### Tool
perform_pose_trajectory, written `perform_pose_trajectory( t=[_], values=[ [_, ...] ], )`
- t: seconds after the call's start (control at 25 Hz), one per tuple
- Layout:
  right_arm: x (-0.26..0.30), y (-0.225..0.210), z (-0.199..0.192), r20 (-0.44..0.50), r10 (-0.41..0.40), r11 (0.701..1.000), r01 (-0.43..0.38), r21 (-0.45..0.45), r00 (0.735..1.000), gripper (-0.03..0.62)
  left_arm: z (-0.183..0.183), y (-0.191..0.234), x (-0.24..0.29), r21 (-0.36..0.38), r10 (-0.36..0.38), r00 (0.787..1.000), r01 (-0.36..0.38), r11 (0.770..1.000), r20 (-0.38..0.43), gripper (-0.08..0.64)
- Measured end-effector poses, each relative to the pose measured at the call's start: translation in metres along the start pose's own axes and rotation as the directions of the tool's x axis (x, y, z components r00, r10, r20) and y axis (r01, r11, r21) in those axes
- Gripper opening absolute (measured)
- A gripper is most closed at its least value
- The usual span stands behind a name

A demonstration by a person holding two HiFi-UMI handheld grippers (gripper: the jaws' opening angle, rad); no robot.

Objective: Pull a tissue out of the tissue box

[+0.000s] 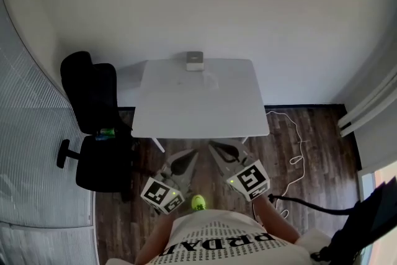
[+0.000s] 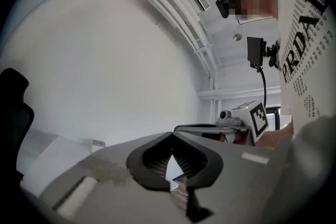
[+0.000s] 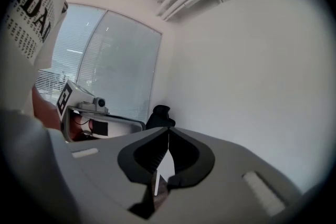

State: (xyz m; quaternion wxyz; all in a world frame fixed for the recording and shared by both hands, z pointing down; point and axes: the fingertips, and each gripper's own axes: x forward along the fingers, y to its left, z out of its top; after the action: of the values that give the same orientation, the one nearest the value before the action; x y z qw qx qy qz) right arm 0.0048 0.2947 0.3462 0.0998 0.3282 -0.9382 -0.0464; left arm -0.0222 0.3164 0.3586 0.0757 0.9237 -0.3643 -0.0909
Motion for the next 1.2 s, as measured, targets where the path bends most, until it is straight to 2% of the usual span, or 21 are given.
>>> perform_pose_trajectory(
  t=[0.16, 0.6, 0.92, 1.2],
  values=[
    [0.021, -0.015, 0.005, 0.019, -0.025, 1.000, 0.025, 0.017, 1.000, 0.009, 0.004, 0.025, 0.013, 0.015, -0.023, 1.000, 0.023, 1.000, -0.011, -0.006],
    [0.055, -0.075, -0.016, -0.041, -0.043, 0.999, 0.043, -0.005, 0.998, 0.009, -0.005, 0.072, 0.058, -0.016, -0.014, 0.999, 0.013, 1.000, -0.045, -0.006],
    [0.101, -0.143, -0.022, -0.025, 0.014, 1.000, -0.014, -0.006, 1.000, 0.009, -0.005, 0.125, 0.113, -0.017, 0.057, 0.997, -0.058, 0.998, -0.051, -0.006],
    [0.135, -0.219, -0.022, -0.010, 0.030, 1.000, -0.030, -0.004, 0.999, 0.009, 0.000, 0.169, 0.184, 0.008, 0.067, 0.996, -0.066, 0.998, -0.055, -0.006]
  ],
)
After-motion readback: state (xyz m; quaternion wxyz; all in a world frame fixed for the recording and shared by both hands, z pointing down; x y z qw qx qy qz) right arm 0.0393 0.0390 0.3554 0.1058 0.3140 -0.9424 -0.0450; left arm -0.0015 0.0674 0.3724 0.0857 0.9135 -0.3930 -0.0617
